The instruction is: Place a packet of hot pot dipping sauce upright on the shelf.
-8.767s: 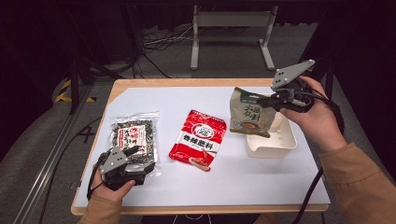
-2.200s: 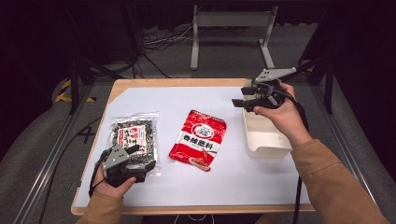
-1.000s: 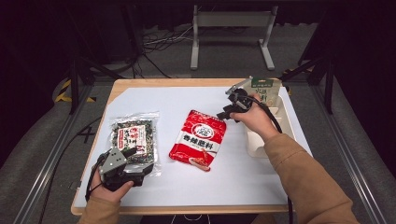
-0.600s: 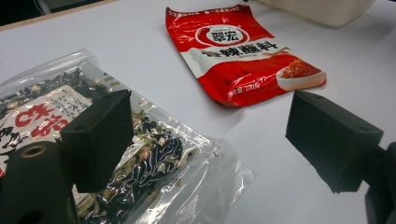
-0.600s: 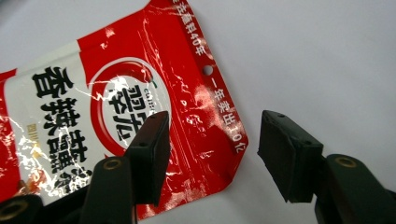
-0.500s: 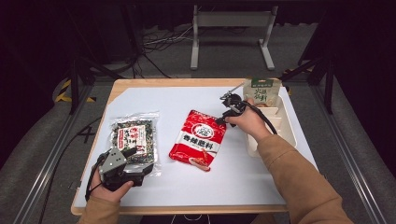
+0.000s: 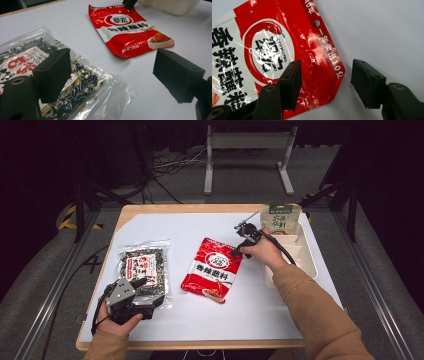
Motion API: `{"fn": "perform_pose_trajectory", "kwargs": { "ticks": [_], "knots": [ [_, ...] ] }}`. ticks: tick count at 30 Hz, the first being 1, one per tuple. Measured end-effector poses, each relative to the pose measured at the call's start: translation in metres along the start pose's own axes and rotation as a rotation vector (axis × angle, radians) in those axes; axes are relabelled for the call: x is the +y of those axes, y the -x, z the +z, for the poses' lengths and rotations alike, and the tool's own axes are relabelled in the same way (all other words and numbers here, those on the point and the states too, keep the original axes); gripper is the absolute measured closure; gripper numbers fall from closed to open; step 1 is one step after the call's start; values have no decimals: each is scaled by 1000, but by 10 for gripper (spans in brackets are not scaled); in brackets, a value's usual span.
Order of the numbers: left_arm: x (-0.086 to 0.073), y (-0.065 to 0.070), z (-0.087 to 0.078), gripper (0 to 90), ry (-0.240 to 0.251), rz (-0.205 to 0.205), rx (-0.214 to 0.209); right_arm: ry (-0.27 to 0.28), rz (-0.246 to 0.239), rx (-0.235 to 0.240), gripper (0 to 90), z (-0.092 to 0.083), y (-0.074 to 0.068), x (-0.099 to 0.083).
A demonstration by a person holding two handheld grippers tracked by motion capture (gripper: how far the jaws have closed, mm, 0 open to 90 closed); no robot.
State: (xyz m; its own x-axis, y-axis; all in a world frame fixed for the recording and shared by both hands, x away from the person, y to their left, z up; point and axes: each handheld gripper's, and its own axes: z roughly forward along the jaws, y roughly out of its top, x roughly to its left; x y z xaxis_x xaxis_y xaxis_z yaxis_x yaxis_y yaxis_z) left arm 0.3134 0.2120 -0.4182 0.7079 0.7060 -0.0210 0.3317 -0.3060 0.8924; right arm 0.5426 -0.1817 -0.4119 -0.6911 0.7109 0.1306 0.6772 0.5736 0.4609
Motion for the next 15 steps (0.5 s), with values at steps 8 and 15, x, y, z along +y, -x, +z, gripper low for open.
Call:
{"fn": "perform_pose_trajectory", "kwargs": {
  "ticks": [8,15],
  "knots": [
    [0,0,0,155,3,1,0,-12,-34,32,466,3,-3,0],
    [1,1,1,155,3,1,-4,13,-61,78,539,-10,-5,0]
  ]
}}
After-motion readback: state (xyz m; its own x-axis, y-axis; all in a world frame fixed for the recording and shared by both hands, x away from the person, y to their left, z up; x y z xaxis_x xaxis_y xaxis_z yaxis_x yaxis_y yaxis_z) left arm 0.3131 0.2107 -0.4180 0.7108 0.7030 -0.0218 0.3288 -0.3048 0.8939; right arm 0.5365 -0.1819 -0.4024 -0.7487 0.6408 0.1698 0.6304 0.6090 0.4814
